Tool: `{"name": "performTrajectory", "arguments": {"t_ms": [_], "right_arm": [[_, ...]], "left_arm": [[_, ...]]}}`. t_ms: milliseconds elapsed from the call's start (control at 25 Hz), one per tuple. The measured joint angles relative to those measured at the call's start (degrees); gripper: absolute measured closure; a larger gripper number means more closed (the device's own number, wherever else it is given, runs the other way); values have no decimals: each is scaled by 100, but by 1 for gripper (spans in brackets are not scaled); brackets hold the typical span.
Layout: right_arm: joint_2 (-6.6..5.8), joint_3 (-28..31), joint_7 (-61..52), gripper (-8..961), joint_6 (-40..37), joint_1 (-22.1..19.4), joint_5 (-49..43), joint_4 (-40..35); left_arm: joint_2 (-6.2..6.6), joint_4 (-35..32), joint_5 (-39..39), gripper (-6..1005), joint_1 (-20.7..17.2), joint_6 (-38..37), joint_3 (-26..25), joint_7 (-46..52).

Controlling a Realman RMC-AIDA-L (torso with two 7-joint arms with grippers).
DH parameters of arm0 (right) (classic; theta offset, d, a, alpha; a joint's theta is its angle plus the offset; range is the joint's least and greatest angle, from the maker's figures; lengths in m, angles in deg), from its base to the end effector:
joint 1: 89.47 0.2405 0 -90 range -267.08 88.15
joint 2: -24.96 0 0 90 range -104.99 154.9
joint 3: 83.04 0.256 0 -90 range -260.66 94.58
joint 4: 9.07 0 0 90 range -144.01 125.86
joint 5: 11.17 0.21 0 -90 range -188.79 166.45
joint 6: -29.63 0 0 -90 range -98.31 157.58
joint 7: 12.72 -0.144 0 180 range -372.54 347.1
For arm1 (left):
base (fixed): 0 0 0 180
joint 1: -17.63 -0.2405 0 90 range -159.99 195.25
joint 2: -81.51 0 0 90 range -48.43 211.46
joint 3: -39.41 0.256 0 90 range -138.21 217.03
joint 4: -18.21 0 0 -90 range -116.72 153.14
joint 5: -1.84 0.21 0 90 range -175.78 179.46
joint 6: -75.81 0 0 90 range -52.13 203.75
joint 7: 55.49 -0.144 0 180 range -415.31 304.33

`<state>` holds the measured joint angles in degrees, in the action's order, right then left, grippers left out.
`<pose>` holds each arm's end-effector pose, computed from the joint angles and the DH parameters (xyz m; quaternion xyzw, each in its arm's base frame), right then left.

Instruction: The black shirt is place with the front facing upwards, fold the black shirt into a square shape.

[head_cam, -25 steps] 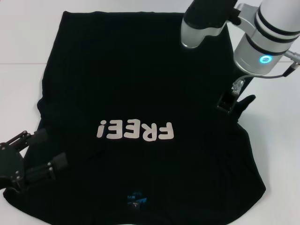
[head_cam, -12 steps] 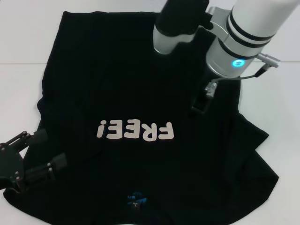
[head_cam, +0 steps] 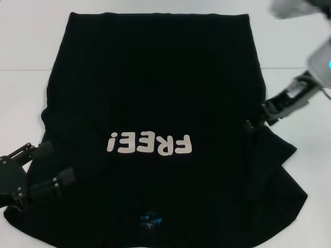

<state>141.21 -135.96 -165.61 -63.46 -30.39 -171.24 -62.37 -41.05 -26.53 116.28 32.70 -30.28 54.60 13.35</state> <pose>0.1448 0.4257 0.0348 -0.8566 0.4591 -0.1512 0.1807 -0.3250 0.2348 0.0525 -0.8715 -0.2315 -0.3438 0.2621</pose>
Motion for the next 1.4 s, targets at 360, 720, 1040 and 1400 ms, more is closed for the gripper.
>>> {"name": "performTrajectory", "arguments": {"t_ms": [360,720,1040,1400], "right_arm": [[-798,1623,-50,256,-778,-1326,1852,742],[-1115,1769,5,257,-817,-1913,2098,1620],[-1145,1874,194,216,-812,-2013,2173,1674],[-1061,1821,40,23,-291,-1977,2163,2026]], "left_arm": [[55,-9,-8,103,61,-14,-78,59],[67,-11,89,104,105,58,-72,147],[144,-26,132,105,128,256,-156,597],[124,-12,132,106,21,550,-213,610]]}}
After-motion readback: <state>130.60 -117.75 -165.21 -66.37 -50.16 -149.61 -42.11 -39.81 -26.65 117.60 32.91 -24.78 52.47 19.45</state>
